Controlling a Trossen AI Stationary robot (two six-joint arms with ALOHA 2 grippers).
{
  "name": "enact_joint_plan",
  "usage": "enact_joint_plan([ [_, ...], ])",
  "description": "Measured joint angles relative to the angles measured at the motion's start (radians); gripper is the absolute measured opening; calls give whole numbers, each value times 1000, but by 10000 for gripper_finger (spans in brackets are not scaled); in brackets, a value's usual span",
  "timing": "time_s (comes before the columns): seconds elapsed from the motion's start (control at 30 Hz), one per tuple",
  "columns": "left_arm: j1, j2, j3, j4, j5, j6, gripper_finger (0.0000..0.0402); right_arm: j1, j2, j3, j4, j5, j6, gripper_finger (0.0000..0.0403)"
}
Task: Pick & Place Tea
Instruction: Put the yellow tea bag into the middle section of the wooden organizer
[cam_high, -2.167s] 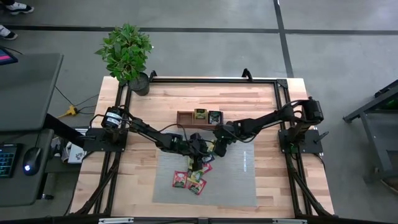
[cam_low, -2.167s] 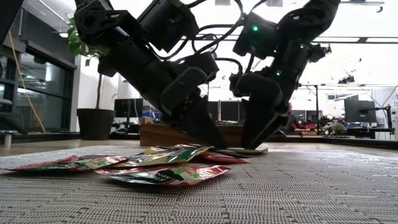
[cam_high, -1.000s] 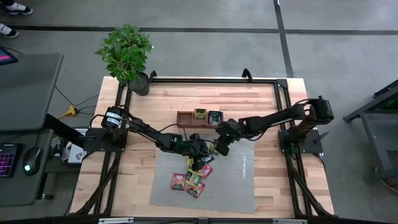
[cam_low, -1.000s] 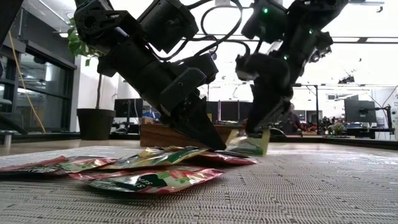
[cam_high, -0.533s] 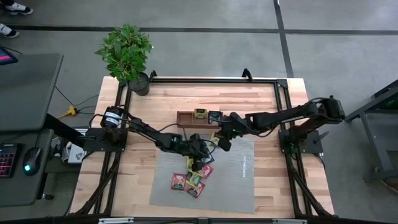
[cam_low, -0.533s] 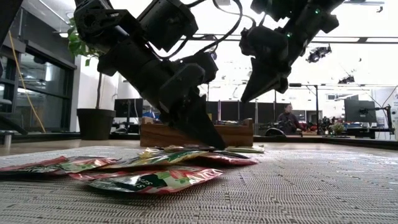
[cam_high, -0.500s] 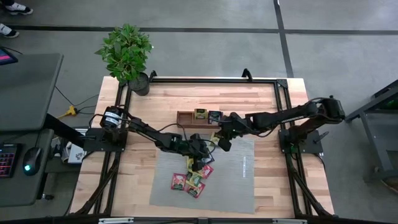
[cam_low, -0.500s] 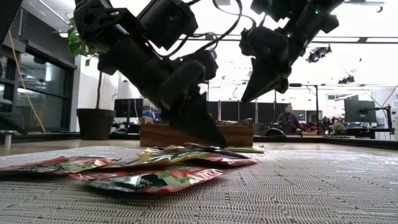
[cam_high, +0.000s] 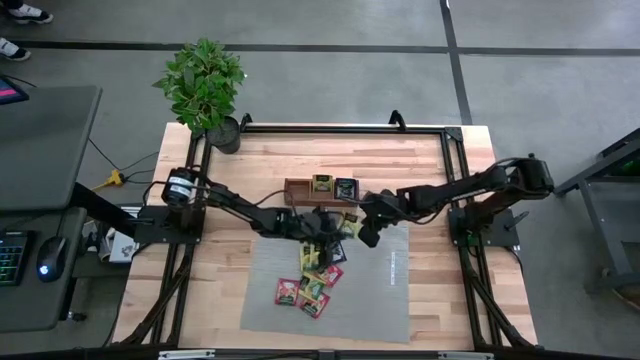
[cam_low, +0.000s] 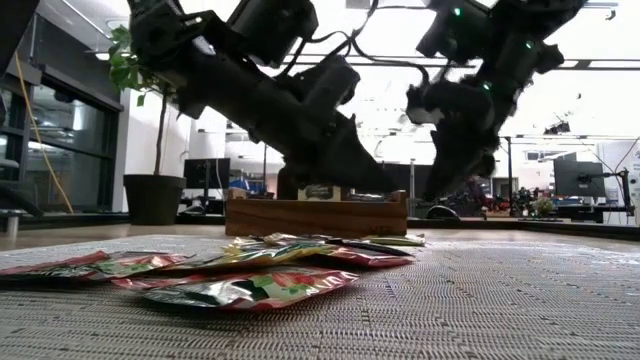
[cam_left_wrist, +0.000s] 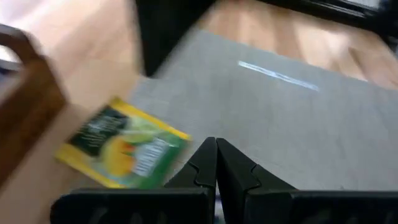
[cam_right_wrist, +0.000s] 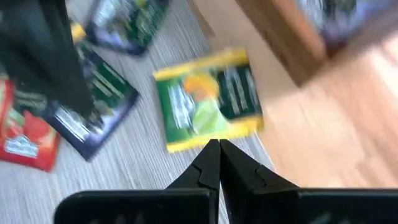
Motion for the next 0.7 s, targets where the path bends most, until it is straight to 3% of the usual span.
enact_joint_plan([
  [0.47,108,4,2,7,26,6,1,46,0,-30,-1,40,47,1],
  [0.7,108,105,69,-5,110,-8,1,39,0,-30,-19,44,42,1],
])
